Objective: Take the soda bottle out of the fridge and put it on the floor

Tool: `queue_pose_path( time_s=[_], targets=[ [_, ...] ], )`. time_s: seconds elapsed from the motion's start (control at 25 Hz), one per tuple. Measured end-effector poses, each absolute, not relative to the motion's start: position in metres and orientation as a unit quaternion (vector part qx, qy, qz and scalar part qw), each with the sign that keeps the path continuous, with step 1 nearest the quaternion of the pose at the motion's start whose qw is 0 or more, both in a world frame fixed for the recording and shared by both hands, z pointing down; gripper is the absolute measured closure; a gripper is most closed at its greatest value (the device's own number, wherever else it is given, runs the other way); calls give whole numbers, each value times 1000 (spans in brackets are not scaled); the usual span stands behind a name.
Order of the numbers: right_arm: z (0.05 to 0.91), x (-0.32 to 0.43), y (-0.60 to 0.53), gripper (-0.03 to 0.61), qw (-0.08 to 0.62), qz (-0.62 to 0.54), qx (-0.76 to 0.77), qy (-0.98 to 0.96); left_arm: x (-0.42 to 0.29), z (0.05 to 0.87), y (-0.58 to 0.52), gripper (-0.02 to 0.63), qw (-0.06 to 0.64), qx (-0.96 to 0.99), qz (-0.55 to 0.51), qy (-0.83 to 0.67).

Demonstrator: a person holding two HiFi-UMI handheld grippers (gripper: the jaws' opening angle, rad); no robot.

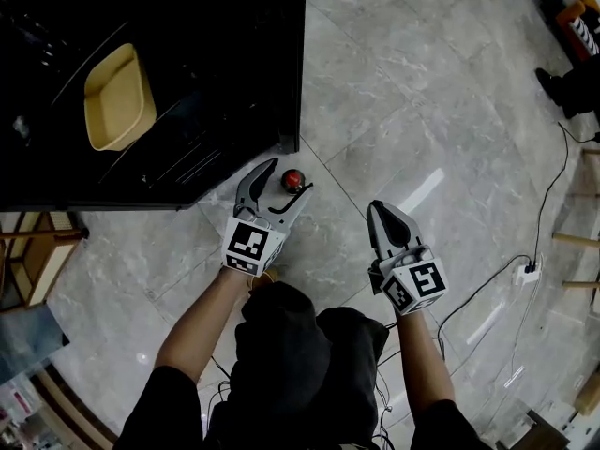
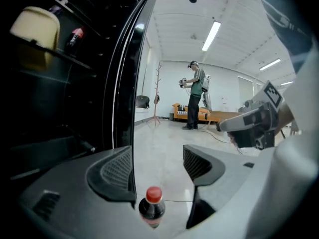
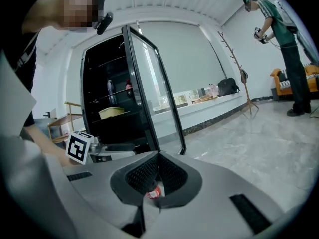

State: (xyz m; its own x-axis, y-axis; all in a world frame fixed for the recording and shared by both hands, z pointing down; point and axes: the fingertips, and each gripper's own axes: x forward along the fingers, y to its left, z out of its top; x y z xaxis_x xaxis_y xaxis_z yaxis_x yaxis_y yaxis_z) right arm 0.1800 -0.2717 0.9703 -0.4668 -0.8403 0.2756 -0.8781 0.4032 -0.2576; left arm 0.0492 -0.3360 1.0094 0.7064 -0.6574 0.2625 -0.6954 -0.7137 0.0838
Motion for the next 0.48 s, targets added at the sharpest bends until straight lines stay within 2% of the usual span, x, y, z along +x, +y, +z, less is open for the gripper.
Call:
queue_pose_path(
  time_s=[0.48],
  targets=[
    [684, 142, -263, 554, 40, 225, 525, -820, 29, 695, -309, 301, 113, 930, 120, -328]
  ],
)
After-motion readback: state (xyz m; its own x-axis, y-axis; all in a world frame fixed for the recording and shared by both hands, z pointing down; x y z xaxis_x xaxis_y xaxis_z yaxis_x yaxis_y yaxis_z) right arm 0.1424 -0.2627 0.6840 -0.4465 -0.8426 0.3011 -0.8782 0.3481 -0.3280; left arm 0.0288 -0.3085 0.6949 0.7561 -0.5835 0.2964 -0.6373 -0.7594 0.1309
